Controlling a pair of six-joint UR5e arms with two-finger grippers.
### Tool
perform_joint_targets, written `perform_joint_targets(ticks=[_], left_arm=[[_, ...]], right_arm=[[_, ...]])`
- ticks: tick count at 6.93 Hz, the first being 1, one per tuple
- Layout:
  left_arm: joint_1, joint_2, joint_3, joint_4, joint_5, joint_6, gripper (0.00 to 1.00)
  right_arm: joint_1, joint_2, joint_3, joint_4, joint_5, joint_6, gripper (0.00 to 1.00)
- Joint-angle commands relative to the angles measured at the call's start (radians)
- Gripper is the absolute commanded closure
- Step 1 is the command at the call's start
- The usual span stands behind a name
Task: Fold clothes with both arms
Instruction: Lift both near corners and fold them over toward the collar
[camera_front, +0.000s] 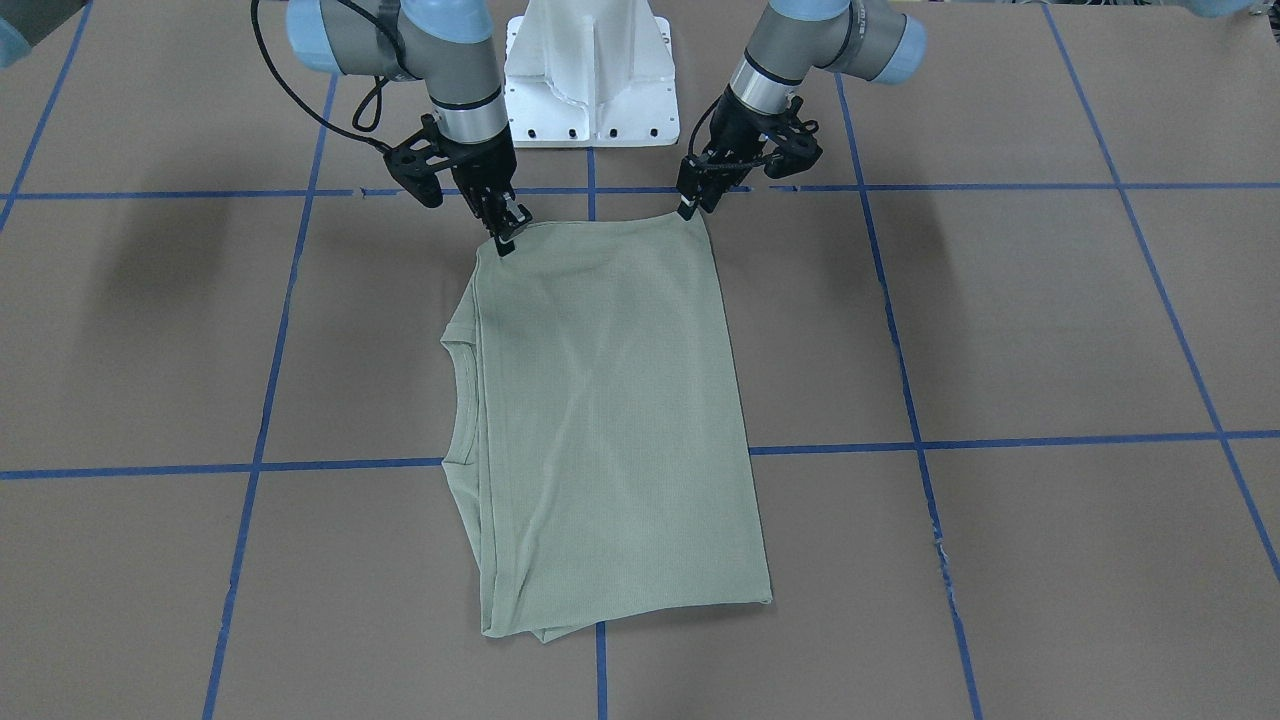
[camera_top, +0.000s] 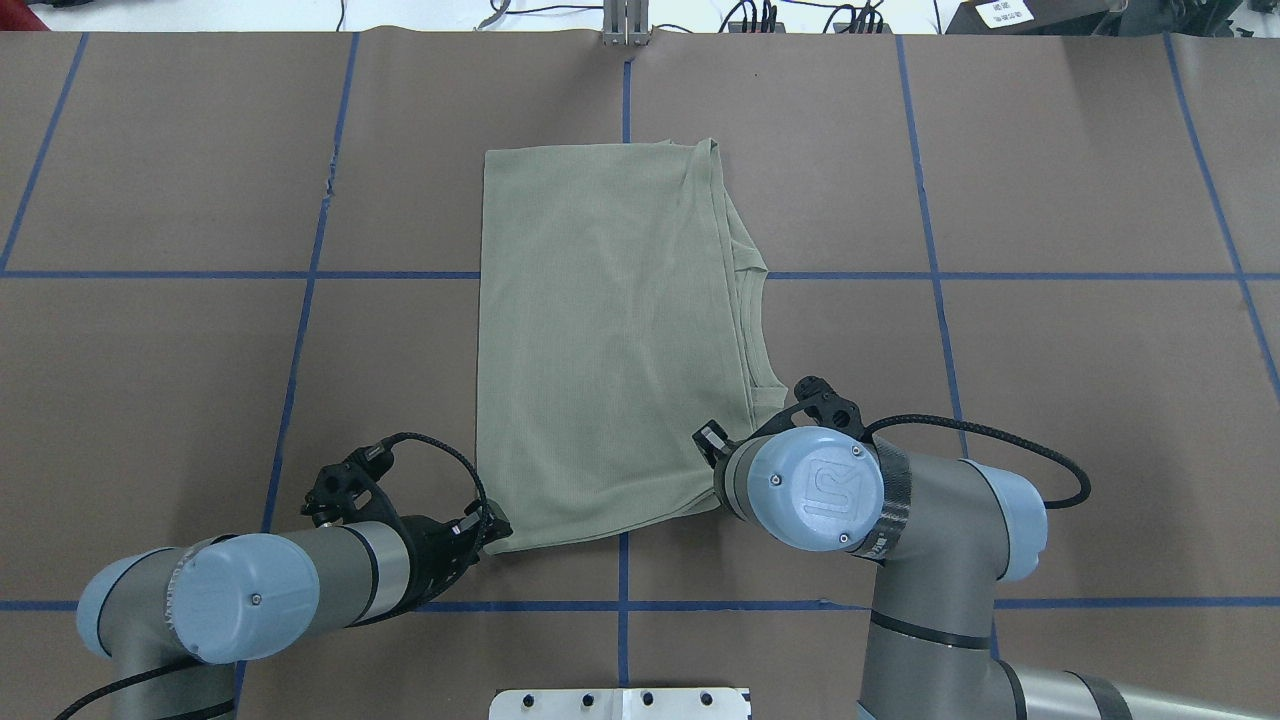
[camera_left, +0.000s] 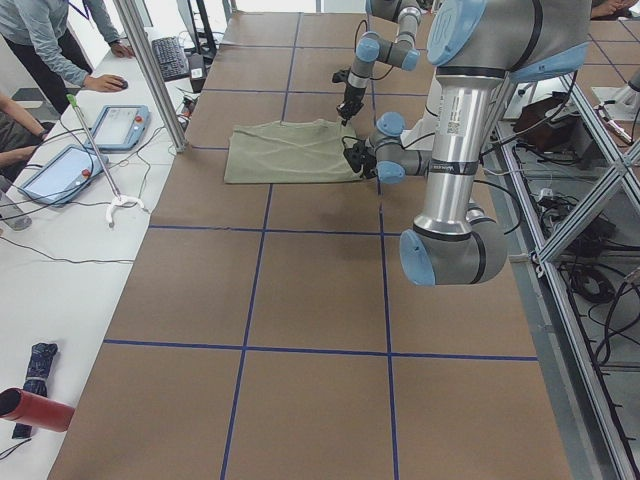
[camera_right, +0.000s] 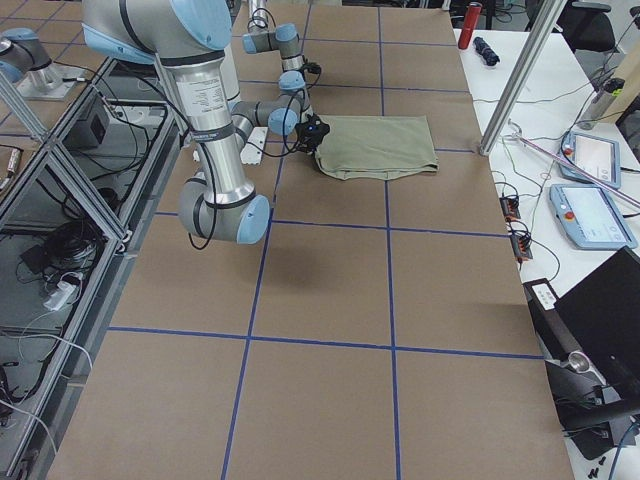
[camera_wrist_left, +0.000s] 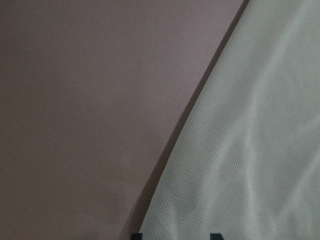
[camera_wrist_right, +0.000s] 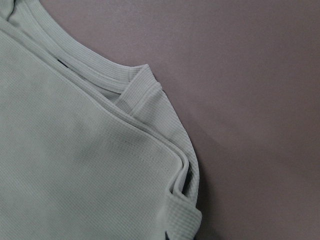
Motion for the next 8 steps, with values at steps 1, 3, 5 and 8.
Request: perform_joint_targets(ticks=[1, 3, 5, 8], left_arm=[[0.006, 0.003, 0.005, 0.0, 0.0, -0.004, 0.65], [0.006, 0.005, -0.001, 0.0, 0.0, -0.004, 1.0], [0.006, -0.003, -0.009, 0.0, 0.0, -0.003, 1.0], [-0.004, 0.014, -0.105, 0.0, -0.009, 0.011, 1.0]], right_arm=[[0.0, -0.001, 0.005, 0.0, 0.0, 0.0, 1.0], [0.001, -0.003, 0.011, 0.0, 0.0, 0.0, 1.0], [0.002, -0.004, 0.011, 0.0, 0.0, -0.002, 1.0], [0.002, -0.01, 0.04, -0.001, 0.0, 0.003, 1.0]])
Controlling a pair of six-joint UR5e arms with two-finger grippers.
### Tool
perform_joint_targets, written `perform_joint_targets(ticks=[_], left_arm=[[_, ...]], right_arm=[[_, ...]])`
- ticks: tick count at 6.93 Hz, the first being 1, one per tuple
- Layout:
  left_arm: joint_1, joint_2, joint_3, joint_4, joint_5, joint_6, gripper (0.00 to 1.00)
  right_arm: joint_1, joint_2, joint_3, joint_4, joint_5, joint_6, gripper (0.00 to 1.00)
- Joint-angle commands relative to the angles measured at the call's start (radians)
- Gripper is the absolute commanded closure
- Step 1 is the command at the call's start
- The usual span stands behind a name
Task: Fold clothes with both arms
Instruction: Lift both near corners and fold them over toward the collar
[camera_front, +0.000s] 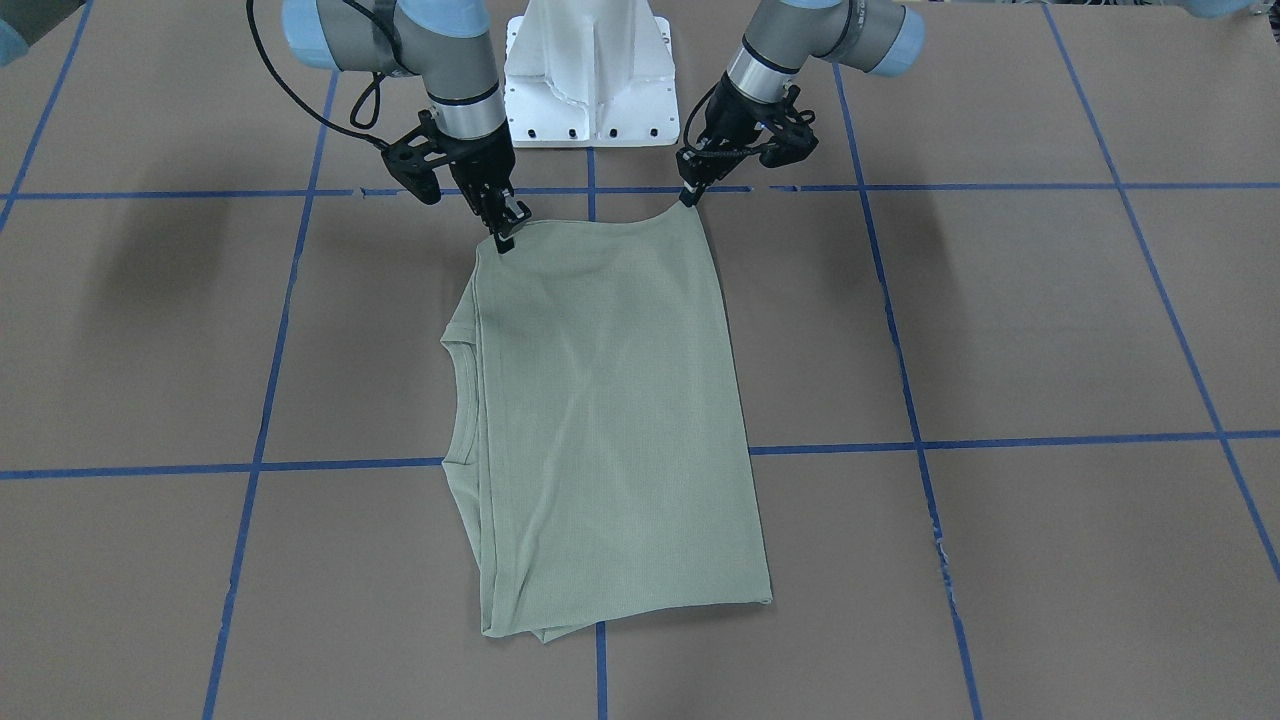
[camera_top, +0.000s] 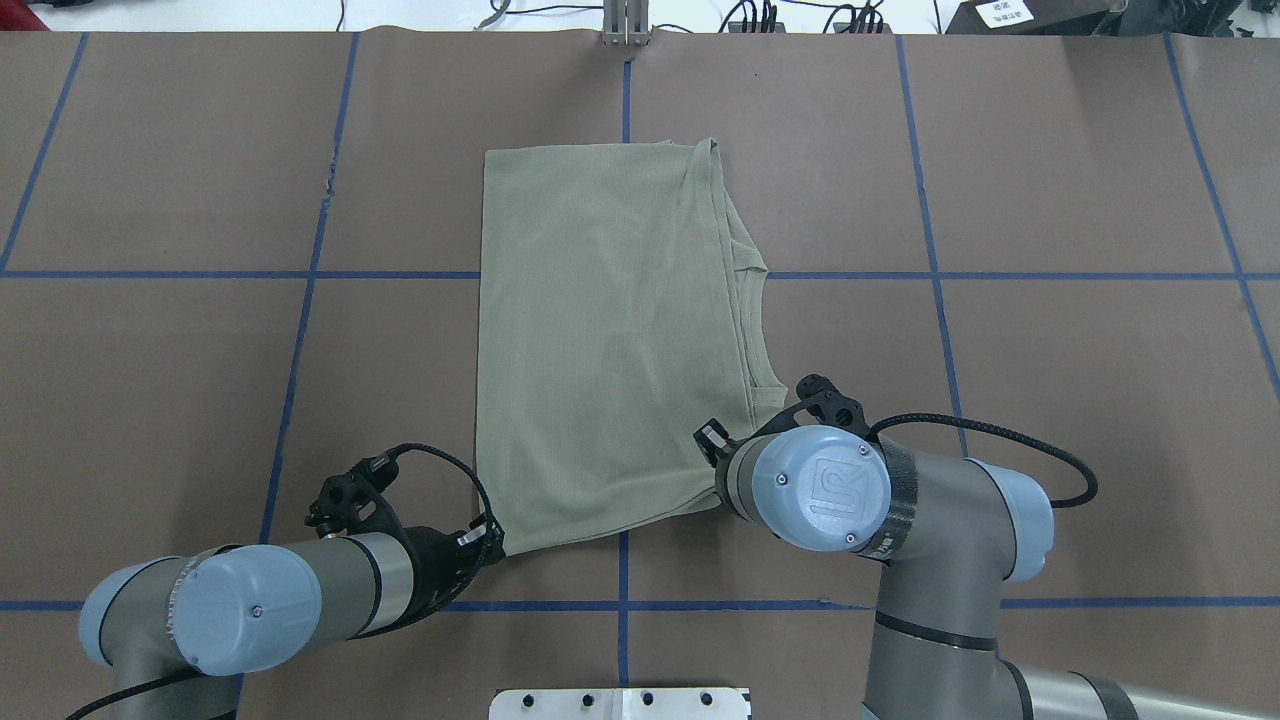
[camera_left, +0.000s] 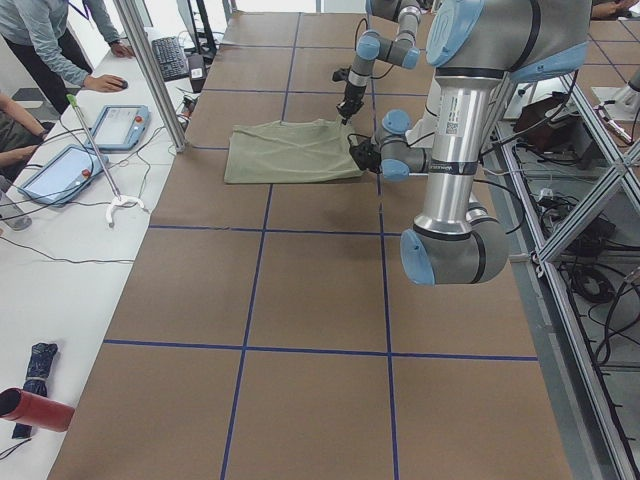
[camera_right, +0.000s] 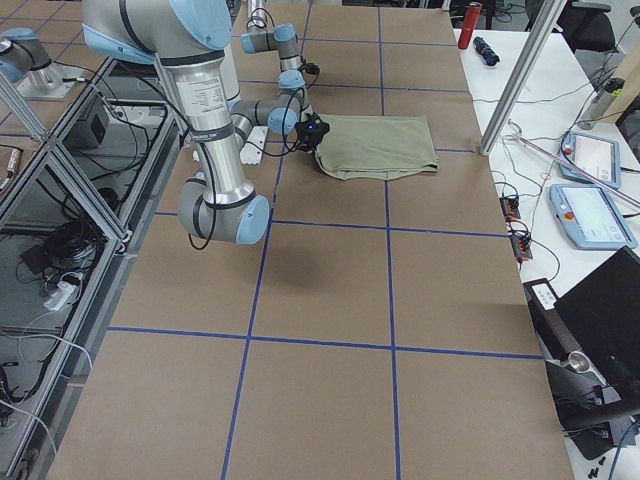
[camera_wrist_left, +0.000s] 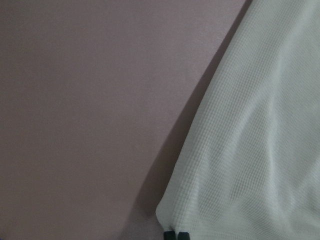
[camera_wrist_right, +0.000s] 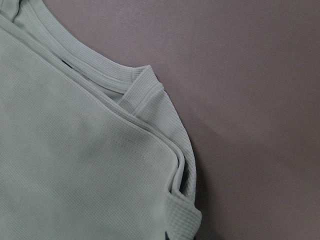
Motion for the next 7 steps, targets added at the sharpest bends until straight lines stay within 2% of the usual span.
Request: perform_joint_targets(ticks=[1, 2, 3, 4, 5, 6, 7], left_arm=[[0.012, 0.034, -0.108, 0.005, 0.0, -0.021, 1.0], [0.068, 0.039, -0.151, 0.019, 0.005, -0.1, 1.0], [0.104, 0.036, -0.256, 0.115, 0.007, -0.143, 1.0], [0.119, 0.033, -0.368, 0.219, 0.004, -0.167, 1.0], [0.116, 0.024, -0.383, 0.231, 0.0, -0.171, 1.0], [0.089, -0.01, -0.377, 0.238, -0.001, -0.155, 1.0], [-0.012, -0.036, -0.345, 0.241, -0.015, -0.104, 1.0]], right_arm=[[-0.03, -0.056, 0.093, -0.003, -0.001, 0.008, 1.0], [-0.09, -0.114, 0.172, -0.006, -0.007, 0.045, 1.0], [-0.132, -0.127, 0.27, -0.088, -0.009, 0.115, 1.0], [-0.15, -0.116, 0.413, -0.256, -0.007, 0.131, 1.0], [-0.126, -0.075, 0.461, -0.352, -0.007, 0.131, 1.0], [-0.077, -0.034, 0.439, -0.383, -0.003, 0.116, 1.0], [0.013, 0.021, 0.376, -0.377, 0.002, 0.053, 1.0]])
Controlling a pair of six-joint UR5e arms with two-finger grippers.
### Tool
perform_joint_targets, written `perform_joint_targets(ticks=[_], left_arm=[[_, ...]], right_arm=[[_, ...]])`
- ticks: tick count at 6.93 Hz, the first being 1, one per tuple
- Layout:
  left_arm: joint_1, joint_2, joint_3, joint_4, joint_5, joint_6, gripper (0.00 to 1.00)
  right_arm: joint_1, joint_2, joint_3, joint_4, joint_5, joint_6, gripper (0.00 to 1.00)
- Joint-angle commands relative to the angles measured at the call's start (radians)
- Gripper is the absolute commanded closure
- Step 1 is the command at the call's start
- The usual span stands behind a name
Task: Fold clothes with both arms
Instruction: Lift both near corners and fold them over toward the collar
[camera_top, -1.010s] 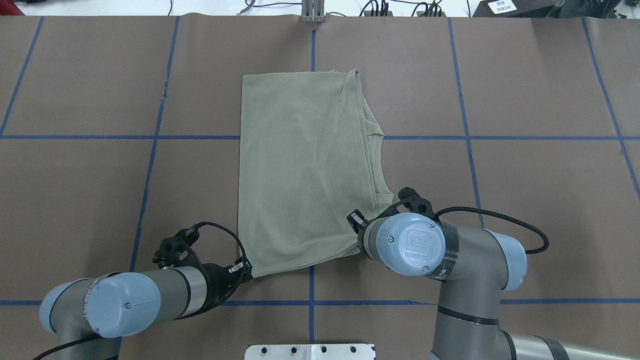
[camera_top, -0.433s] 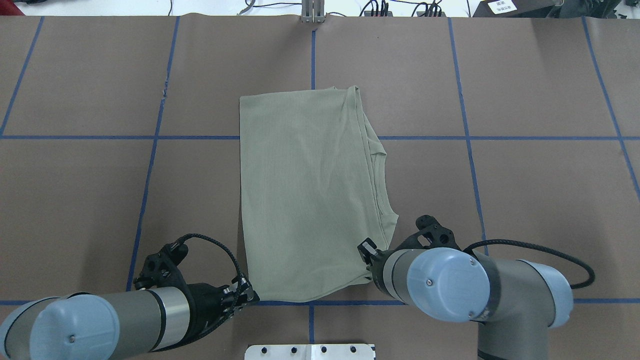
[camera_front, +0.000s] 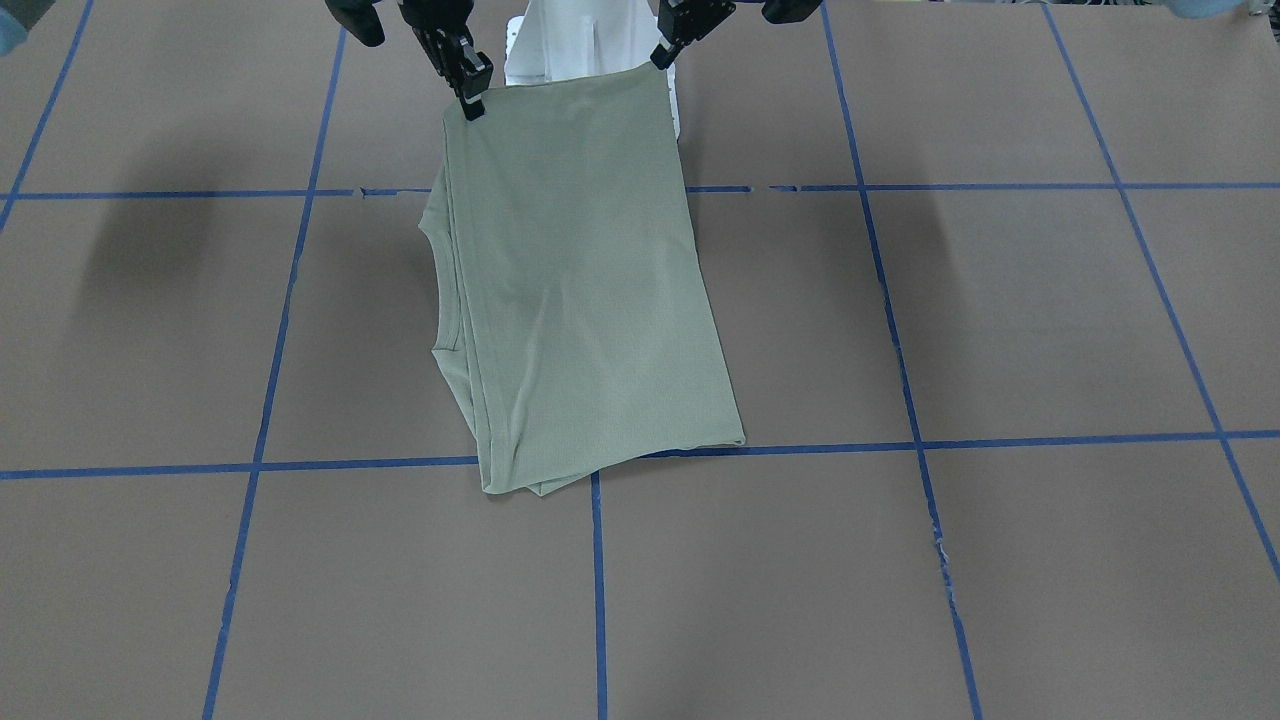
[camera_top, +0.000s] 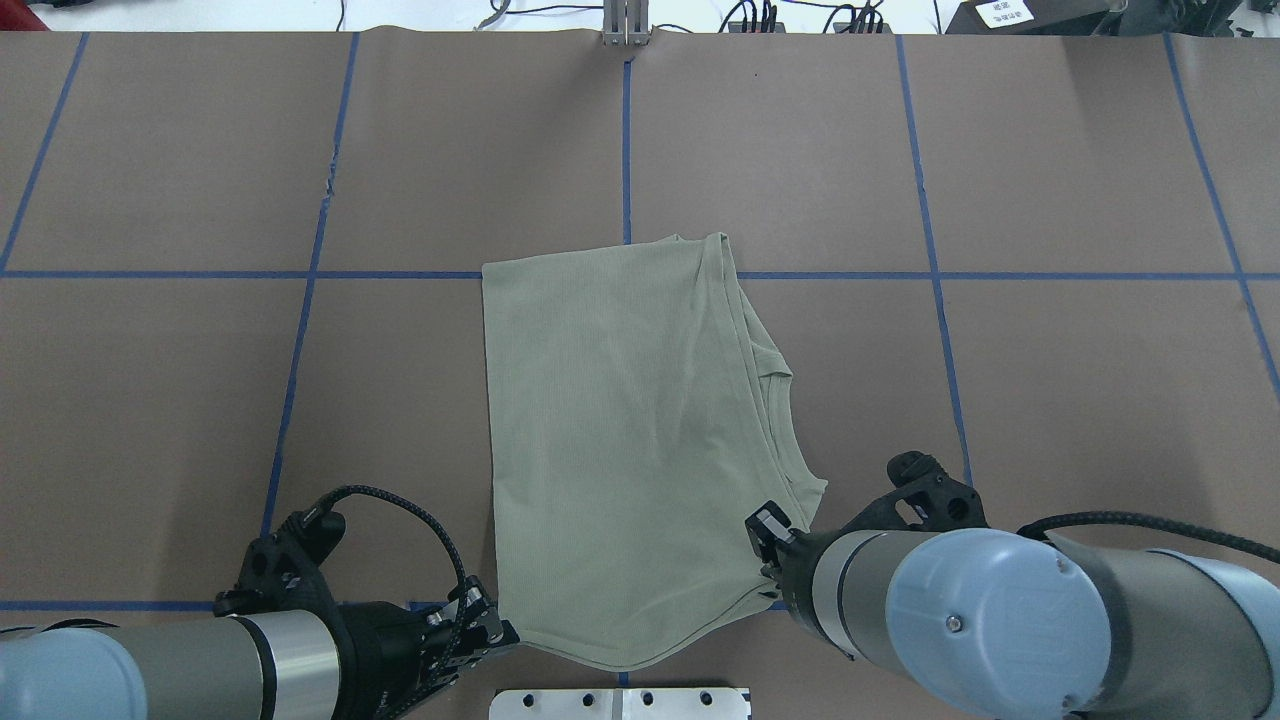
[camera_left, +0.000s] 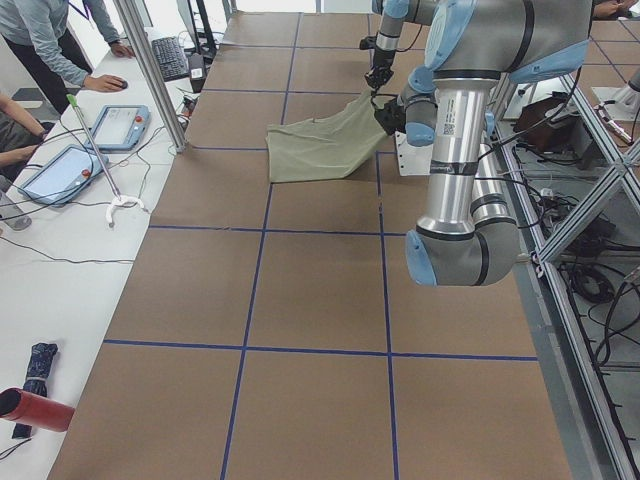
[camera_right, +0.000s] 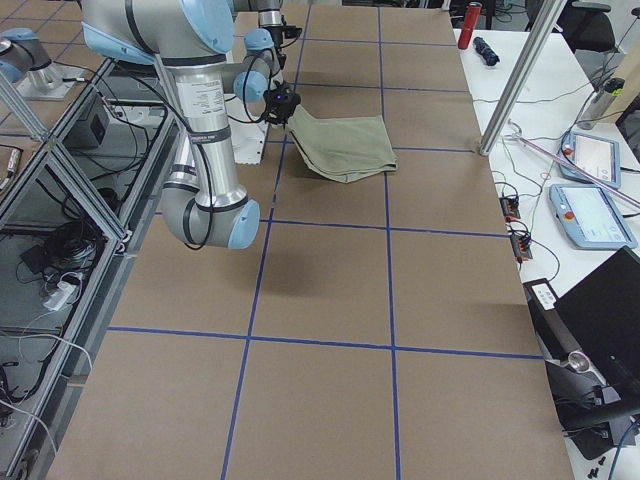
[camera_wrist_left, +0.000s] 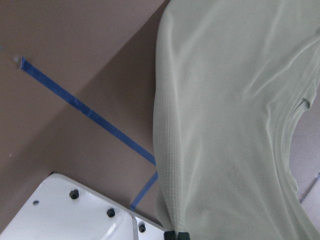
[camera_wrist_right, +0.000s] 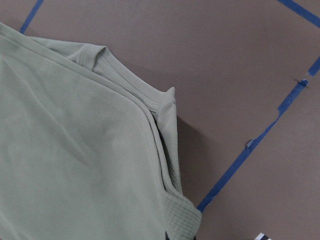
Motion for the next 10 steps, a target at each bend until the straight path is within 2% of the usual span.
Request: perform_joint_targets(ticks=[1, 2, 3, 4, 6, 8, 10], left_arm=[[-0.195, -0.077, 0.082, 0.016, -0.07, 0.144, 1.0], [-0.264, -0.11, 0.171, 0.013, -0.098, 0.194, 1.0], [-0.308, -0.131, 0.235, 0.01, -0.099, 0.237, 1.0], [-0.335, -0.134, 0.279, -0.004, -0.095, 0.268, 1.0], [-0.392, -0.171, 0.361, -0.007, -0.095, 0.318, 1.0], [-0.414, -0.179, 0.496, -0.143, -0.092, 0.329, 1.0], [-0.478, -0.246, 0.665, -0.21, -0.089, 0.412, 1.0]], right_arm=[[0.154, 0.109, -0.14, -0.006, 0.02, -0.155, 1.0], [0.215, 0.122, -0.233, 0.088, 0.043, -0.208, 1.0], [0.266, 0.124, -0.348, 0.23, 0.09, -0.219, 1.0], [0.295, 0.127, -0.418, 0.308, 0.109, -0.228, 1.0], [0.33, 0.257, -0.606, 0.33, 0.123, -0.254, 1.0], [0.354, 0.304, -0.708, 0.35, 0.143, -0.274, 1.0], [0.375, 0.331, -0.841, 0.477, 0.154, -0.303, 1.0]])
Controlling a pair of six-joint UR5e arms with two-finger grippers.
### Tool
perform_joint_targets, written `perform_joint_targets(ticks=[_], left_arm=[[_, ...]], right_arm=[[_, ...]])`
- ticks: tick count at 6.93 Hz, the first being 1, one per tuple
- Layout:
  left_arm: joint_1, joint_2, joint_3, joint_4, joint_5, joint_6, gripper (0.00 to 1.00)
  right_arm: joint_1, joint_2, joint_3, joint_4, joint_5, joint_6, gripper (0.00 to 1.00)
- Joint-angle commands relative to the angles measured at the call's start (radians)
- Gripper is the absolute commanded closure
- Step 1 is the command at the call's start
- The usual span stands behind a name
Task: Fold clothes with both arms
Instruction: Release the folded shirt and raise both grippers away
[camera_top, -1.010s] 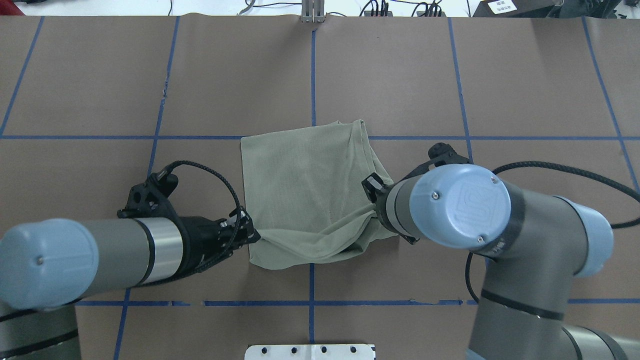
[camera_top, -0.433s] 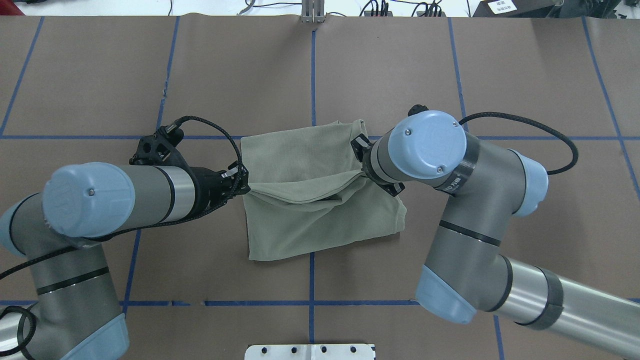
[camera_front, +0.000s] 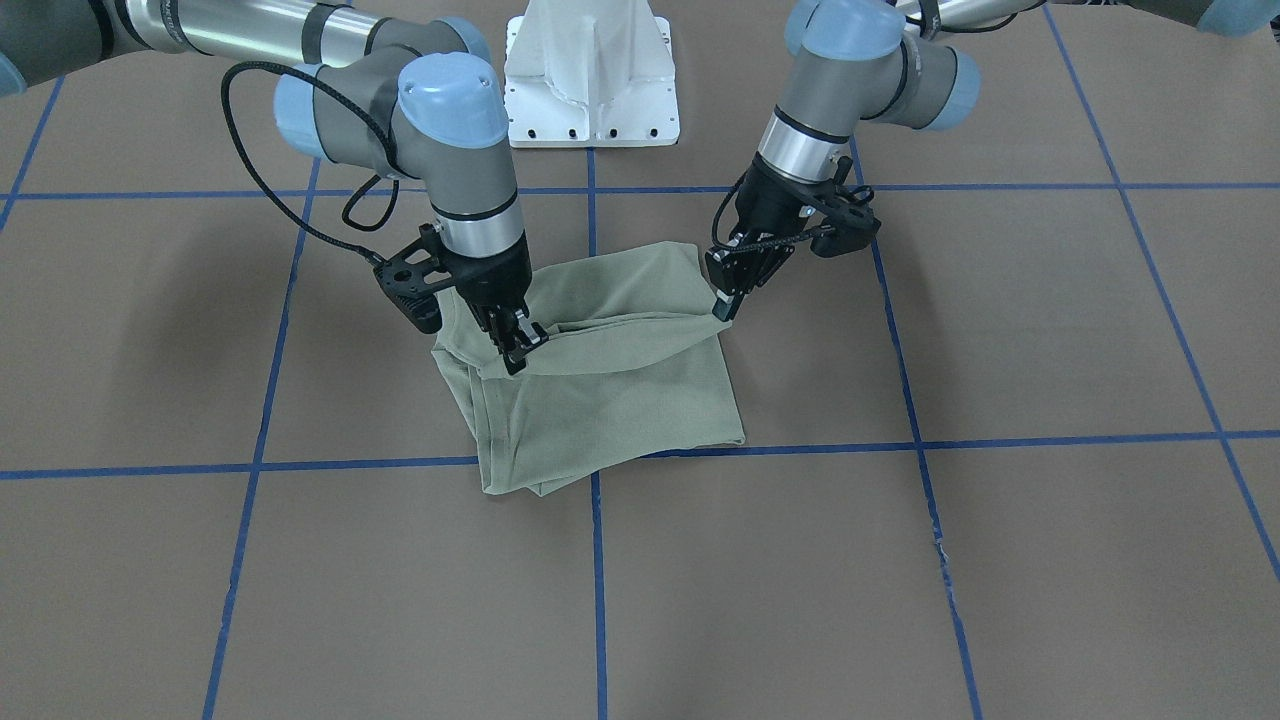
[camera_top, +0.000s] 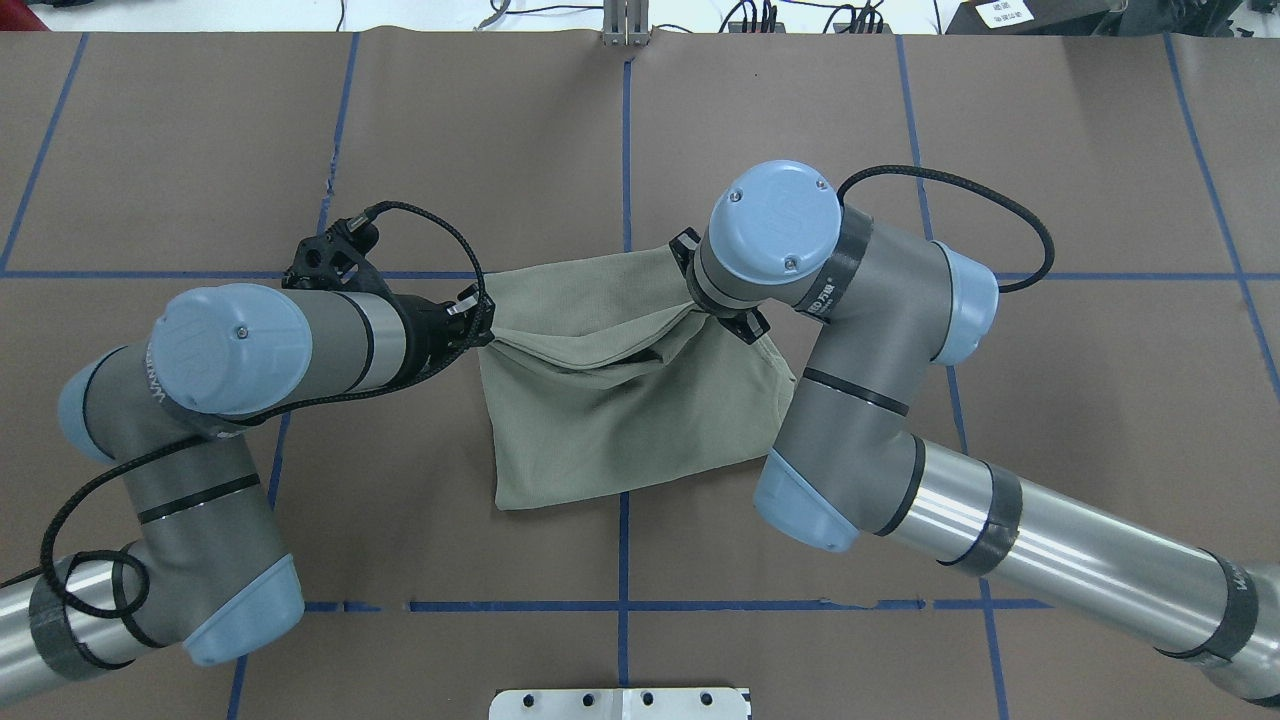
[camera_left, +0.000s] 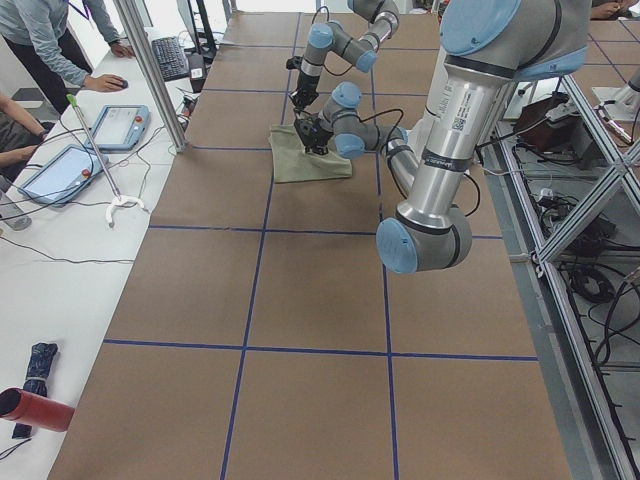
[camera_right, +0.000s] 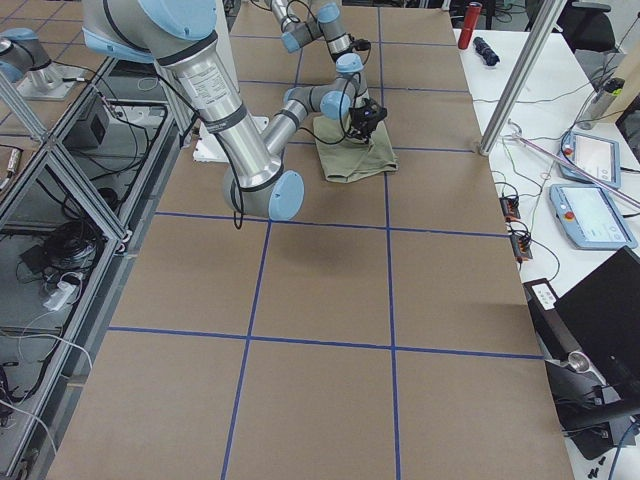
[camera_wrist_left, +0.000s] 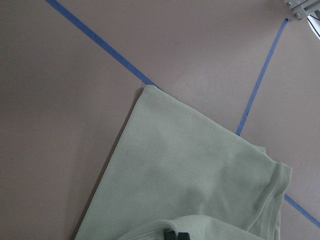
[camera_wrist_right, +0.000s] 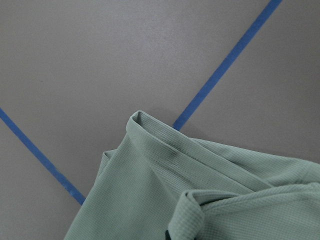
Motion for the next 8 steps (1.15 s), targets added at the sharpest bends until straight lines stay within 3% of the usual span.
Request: perform_joint_targets(ticks=[1, 2, 3, 4, 5, 6, 7, 8], left_arm=[[-0.075, -0.096, 0.27, -0.136, 0.002, 0.106, 1.0], [-0.119, -0.109, 0.419, -0.257, 0.003, 0.224, 0.55], [-0.155, -0.109, 0.447, -0.295, 0.003, 0.334, 0.5], [-0.157, -0.111, 0.442, -0.297, -0.003, 0.341, 0.5], [-0.167, -0.109, 0.435, -0.295, -0.009, 0.347, 0.5], [-0.195, -0.1, 0.416, -0.295, -0.073, 0.361, 0.51], [-0.266, -0.067, 0.349, -0.286, -0.184, 0.49, 0.51], [-0.322, 0.022, 0.277, -0.284, -0.276, 0.612, 0.5]], right_arm=[[0.032, 0.09, -0.219, 0.116, 0.029, -0.07, 0.29], [0.07, 0.11, -0.322, 0.213, 0.031, -0.198, 0.0], [0.131, 0.11, -0.371, 0.282, 0.066, -0.347, 0.0], [0.224, 0.104, -0.37, 0.281, 0.198, -0.441, 0.0], [0.263, 0.052, -0.364, 0.29, 0.274, -0.527, 0.0], [0.277, 0.017, -0.329, 0.289, 0.284, -0.54, 0.0], [0.314, -0.053, -0.261, 0.283, 0.332, -0.572, 0.0], [0.377, -0.151, -0.187, 0.28, 0.41, -0.674, 0.0]])
